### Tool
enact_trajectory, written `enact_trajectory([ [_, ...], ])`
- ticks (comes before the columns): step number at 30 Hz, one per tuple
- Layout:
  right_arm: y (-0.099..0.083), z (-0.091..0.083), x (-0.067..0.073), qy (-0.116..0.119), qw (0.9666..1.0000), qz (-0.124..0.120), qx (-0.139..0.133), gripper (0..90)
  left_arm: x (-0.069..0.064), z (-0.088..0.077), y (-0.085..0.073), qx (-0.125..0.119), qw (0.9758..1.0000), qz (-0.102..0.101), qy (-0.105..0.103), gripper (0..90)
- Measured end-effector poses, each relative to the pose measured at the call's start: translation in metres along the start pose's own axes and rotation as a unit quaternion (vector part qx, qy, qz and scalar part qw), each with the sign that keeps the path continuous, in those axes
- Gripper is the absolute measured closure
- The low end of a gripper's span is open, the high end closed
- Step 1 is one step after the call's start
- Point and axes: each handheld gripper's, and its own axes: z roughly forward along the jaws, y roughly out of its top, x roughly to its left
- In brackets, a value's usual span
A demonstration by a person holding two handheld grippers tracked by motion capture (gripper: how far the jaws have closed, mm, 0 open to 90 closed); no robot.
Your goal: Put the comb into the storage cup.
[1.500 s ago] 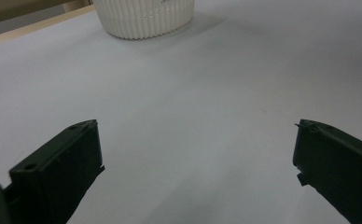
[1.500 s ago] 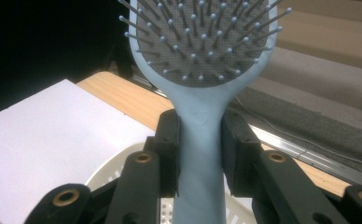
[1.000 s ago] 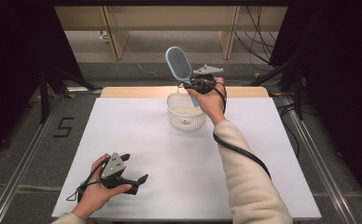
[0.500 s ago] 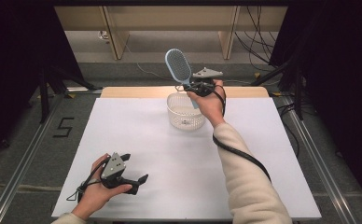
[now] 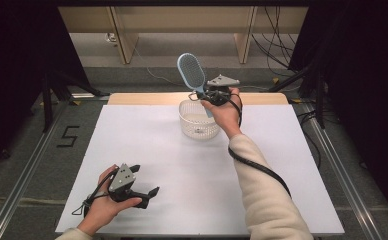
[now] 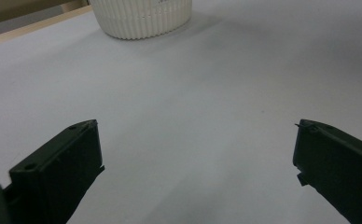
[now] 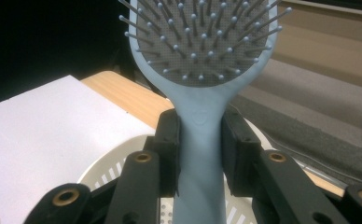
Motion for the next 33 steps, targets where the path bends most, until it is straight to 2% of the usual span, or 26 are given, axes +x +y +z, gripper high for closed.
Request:
enact_trajectory([
  [5,-0.003,-0.001,-0.003,0.002,1.0000,-0.002,-0.007,70.6,0.000,0.000,0.000,0.000,1.0000,0.001,0.000,0.7],
  [8,-0.005,-0.001,-0.002,0.006,0.9998,-0.014,-0.014,70.6,0.000,0.000,0.000,0.000,1.0000,0.001,0.000,0.7],
  [11,-0.006,0.000,-0.002,0.015,0.9997,-0.010,-0.015,70.6,0.000,0.000,0.000,0.001,1.0000,0.001,0.000,0.7],
  [33,-0.011,0.003,-0.003,0.023,0.9989,-0.031,-0.027,70.6,0.000,-0.001,0.000,-0.001,1.0000,-0.002,0.001,0.7],
])
